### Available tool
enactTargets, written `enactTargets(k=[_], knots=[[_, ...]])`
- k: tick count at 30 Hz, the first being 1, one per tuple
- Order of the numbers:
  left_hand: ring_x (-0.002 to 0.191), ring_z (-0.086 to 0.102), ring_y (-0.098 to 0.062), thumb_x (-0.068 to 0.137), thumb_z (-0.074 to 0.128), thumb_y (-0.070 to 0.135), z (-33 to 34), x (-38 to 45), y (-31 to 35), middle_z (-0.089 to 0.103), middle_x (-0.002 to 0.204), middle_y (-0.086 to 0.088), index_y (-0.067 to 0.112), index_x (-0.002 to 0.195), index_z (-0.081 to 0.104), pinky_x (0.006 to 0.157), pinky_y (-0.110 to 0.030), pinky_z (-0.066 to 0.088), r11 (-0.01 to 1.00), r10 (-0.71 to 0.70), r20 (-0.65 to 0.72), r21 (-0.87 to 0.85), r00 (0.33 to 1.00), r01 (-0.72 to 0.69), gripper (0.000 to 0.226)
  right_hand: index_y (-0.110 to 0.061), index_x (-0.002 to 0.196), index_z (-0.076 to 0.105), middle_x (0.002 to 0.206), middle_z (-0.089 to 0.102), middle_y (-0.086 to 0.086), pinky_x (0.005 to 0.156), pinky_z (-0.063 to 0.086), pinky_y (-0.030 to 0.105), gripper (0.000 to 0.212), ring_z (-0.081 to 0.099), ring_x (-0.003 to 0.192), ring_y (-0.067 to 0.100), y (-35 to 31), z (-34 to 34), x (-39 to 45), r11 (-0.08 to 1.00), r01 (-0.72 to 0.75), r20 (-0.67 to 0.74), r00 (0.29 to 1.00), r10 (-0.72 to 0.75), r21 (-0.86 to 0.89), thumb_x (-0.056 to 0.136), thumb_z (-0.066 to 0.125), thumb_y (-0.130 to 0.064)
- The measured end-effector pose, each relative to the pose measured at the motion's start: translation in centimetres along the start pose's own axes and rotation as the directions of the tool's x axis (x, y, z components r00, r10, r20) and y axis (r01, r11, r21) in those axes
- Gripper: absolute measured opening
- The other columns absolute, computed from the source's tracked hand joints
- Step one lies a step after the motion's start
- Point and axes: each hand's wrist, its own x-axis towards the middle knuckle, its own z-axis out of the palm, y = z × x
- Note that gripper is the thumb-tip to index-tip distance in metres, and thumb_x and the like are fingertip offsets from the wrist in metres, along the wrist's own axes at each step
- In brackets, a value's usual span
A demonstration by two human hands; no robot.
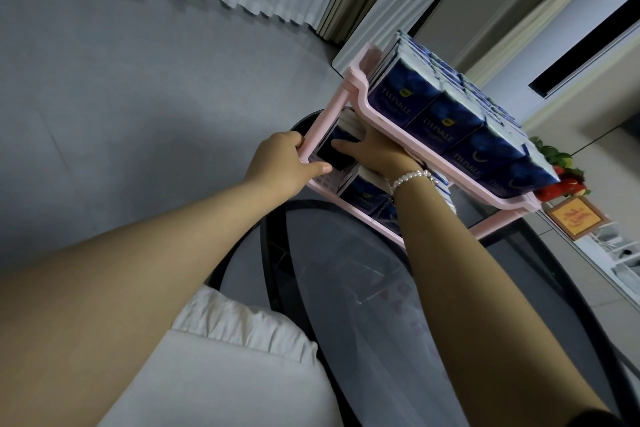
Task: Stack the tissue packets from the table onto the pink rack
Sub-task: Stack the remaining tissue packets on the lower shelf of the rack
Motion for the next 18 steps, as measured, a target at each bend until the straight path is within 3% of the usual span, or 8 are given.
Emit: enactTargets(k=[6,9,11,14,16,18], knots=[[0.086,0.054,-0.018,0.08,0.073,0.036,0.0,-0.7,0.5,0.059,0.106,-0.005,0.007,0.115,0.054,0.069,-0.025,0.038,1.0,0.013,0.0,-0.005,1.0,-0.013,0.049,-0.018,0.136,0.042,0.135,0.049,0.003,0.093,0.033,0.021,0.051,0.047,0.118,0.017,0.3,-0.3,-2.3,0.989,-0.052,-0.023,0.998,0.056,0.14,0.092,0.053,-0.042],[0.091,0.057,-0.024,0.08,0.073,0.035,0.6,-1.6,1.0,0.058,0.105,-0.01,0.005,0.113,0.052,0.07,-0.026,0.038,1.0,0.011,0.006,0.015,1.0,-0.011,0.049,-0.017,0.141,0.038,0.142,0.045,0.001,0.1,0.031,0.021,0.056,0.042,0.13,0.018,0.7,-0.5,-4.3,0.985,-0.027,-0.067,0.997,0.038,0.168,0.092,0.055,-0.038],[0.102,0.057,-0.026,0.079,0.073,0.035,1.0,-2.4,1.4,0.056,0.115,-0.011,0.004,0.126,0.046,0.075,-0.027,0.041,1.0,-0.005,0.005,-0.006,1.0,0.005,0.062,-0.015,0.141,0.038,0.141,0.047,0.001,0.1,0.031,0.019,0.055,0.043,0.131,0.018,1.0,-0.3,-6.0,0.976,0.025,-0.11,0.994,-0.001,0.214,0.092,0.057,-0.032],[0.113,0.055,-0.027,0.077,0.074,0.038,1.7,-3.7,1.7,0.052,0.129,-0.01,0.004,0.14,0.034,0.086,-0.031,0.048,0.999,-0.036,-0.018,-0.036,0.999,0.035,0.081,-0.012,0.138,0.044,0.14,0.05,0.002,0.106,0.036,0.027,0.054,0.046,0.129,0.017,1.7,0.1,-7.9,0.965,0.085,-0.204,0.978,-0.034,0.25,0.09,0.059,-0.032],[0.114,0.055,-0.025,0.077,0.074,0.039,1.9,-4.8,2.1,0.053,0.13,-0.007,0.008,0.139,0.037,0.084,-0.028,0.047,0.999,-0.024,-0.019,-0.046,1.0,0.023,0.079,-0.014,0.135,0.048,0.139,0.051,0.001,0.105,0.037,0.026,0.052,0.047,0.128,0.015,2.3,0.1,-9.2,0.97,0.094,-0.254,0.966,-0.035,0.224,0.09,0.059,-0.036],[0.119,0.052,-0.022,0.079,0.073,0.037,2.1,-6.1,2.8,0.049,0.135,-0.005,0.012,0.138,0.041,0.083,-0.022,0.041,0.999,0.004,0.012,-0.053,1.0,-0.003,0.071,-0.017,0.13,0.055,0.131,0.058,0.003,0.094,0.042,0.021,0.045,0.055,0.119,0.016,2.7,-0.1,-10.8,0.965,0.096,-0.287,0.958,-0.022,0.246,0.089,0.059,-0.037]])
